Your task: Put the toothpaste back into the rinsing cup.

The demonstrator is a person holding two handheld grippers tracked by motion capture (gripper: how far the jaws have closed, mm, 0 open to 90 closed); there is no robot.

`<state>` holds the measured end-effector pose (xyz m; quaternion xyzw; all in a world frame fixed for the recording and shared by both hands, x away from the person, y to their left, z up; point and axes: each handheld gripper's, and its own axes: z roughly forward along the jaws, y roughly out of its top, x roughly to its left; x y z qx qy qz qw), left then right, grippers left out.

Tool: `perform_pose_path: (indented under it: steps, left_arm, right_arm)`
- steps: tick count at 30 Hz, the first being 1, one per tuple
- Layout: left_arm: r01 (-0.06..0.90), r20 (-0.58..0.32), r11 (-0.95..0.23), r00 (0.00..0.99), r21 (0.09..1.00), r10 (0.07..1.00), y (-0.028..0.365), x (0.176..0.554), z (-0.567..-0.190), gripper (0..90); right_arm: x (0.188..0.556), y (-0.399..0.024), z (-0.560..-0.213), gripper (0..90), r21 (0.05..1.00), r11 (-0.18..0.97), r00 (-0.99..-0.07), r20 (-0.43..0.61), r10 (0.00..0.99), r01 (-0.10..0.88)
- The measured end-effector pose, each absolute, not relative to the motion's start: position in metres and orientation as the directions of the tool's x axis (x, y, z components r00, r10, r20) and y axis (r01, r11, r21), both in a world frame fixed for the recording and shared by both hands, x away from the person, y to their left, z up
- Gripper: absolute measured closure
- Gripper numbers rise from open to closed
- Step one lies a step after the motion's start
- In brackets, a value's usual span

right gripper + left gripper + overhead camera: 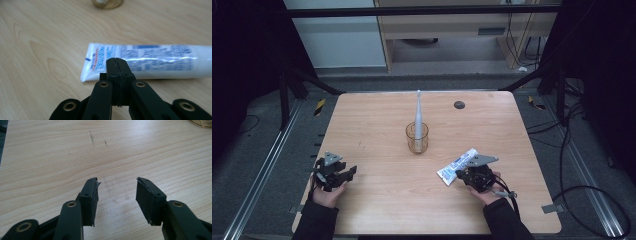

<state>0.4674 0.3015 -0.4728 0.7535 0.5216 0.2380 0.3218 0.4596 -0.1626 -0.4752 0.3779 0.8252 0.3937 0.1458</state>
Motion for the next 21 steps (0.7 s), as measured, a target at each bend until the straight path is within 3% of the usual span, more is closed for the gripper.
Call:
perform_pose_path:
  steps: [21]
  left_arm:
    - [0.632, 0.025, -0.251, 0.343, 0.733, 0.939, 0.300, 0.468, -0.473, 51.5]
  right_arm:
    - [0.503, -0.203, -0.447, 90.0, 0.826, 0.251, -0.513, 0.054, 0.857, 0.505]
